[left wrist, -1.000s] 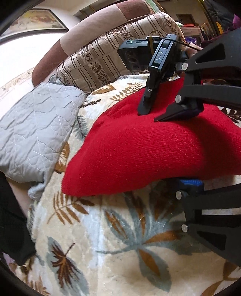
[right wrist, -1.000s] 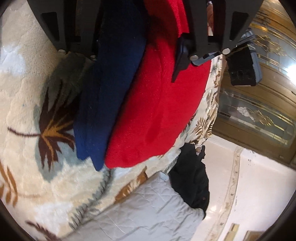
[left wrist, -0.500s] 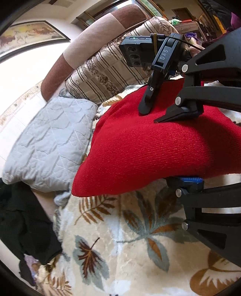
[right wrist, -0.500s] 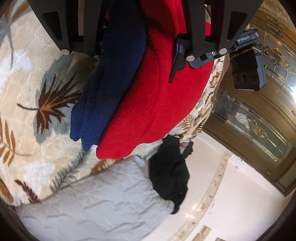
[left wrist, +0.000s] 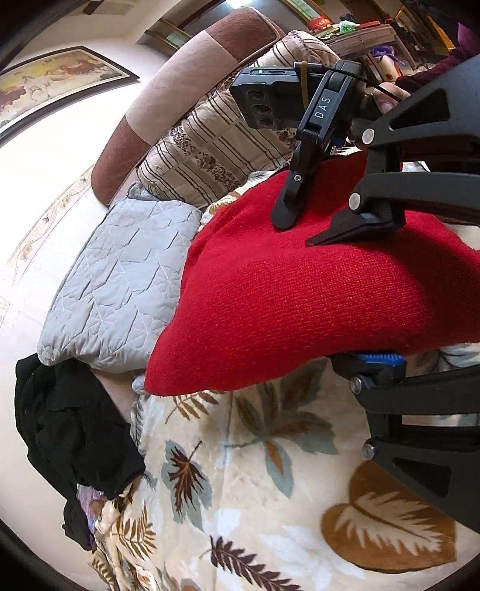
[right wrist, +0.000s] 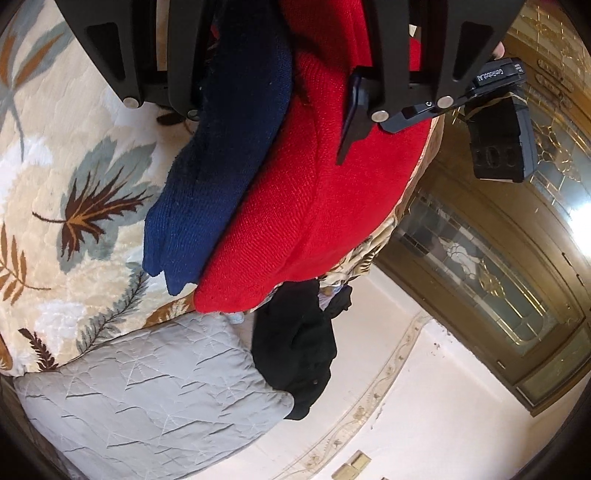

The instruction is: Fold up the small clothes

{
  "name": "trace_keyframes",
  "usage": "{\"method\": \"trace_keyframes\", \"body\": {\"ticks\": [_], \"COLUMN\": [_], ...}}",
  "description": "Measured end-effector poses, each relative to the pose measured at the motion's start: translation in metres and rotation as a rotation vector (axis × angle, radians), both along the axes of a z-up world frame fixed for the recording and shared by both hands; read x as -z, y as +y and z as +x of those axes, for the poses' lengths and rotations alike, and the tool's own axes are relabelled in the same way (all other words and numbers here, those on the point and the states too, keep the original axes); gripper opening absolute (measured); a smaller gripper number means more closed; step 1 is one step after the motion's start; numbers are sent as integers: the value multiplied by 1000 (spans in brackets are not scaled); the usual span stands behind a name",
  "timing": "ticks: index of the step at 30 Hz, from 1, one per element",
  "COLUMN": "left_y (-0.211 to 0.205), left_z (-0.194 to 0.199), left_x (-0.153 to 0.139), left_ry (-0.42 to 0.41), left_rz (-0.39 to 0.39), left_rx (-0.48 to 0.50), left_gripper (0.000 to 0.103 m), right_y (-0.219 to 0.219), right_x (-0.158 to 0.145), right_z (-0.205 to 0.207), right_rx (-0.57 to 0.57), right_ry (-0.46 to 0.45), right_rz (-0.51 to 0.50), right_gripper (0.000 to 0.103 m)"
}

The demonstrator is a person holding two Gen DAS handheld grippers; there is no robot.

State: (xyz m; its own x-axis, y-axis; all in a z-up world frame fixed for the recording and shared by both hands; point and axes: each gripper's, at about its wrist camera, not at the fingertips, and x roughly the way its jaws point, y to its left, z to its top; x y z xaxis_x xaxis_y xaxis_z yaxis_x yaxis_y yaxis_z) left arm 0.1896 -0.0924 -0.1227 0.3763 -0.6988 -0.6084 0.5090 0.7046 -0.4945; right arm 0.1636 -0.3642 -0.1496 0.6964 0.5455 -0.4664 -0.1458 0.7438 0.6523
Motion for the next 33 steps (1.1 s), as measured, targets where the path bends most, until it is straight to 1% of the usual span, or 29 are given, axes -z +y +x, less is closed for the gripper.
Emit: {"method": "trace_keyframes", "body": {"ticks": [4,7,9,11,12,13,14,15,17,18,21,22,24,25,26,27,28,30,32,33], "left_y": [7,6,2,-4,-5,-5,-5,-5,-5,-4,3,6,12,16,18,21,23,26,26,25], "left_z": [-12,-16,-18,-16,-15,-14,-15,-17,-25,-29,-46,-54,-64,-74,-79,-87,-90,-97,-96,-93], "left_x": [11,21,33,51,60,64,64,60,53,52,43,37,28,21,17,14,12,15,24,32], "left_ry": [35,54,78,115,137,145,141,129,91,82,19,-19,-82,-132,-162,-196,-211,-227,-215,-193], "left_rz": [1,30,78,158,185,190,185,192,217,226,262,283,319,345,359,377,390,433,461,493], "left_rx": [-17,-25,-32,-46,-52,-60,-62,-59,-60,-67,-99,-117,-154,-187,-205,-223,-233,-259,-249,-243], "left_gripper": [48,48,49,50,51,54,55,55,56,56,57,59,64,67,70,72,74,75,75,75], "right_y": [5,9,11,15,17,18,20,20,16,14,2,1,-2,-3,-4,-4,-4,-2,3,8], "right_x": [2,8,19,31,41,50,62,67,68,65,60,57,46,40,33,23,16,2,-4,-6], "right_z": [-9,-12,-14,-11,-8,-5,-1,-1,-4,-7,-20,-25,-40,-47,-56,-67,-76,-91,-96,-99], "right_rx": [-8,-14,-11,-18,-21,-21,-19,-11,15,30,87,100,143,169,203,238,258,279,267,248], "right_ry": [12,31,59,106,145,180,231,246,246,249,253,252,215,197,171,125,89,15,-21,-40], "right_rz": [-9,-21,-24,-55,-70,-77,-88,-91,-66,-65,-52,-54,-90,-123,-165,-199,-211,-234,-236,-231], "right_gripper": [49,49,49,49,49,49,50,54,57,61,62,62,62,62,62,62,62,61,59,57]}}
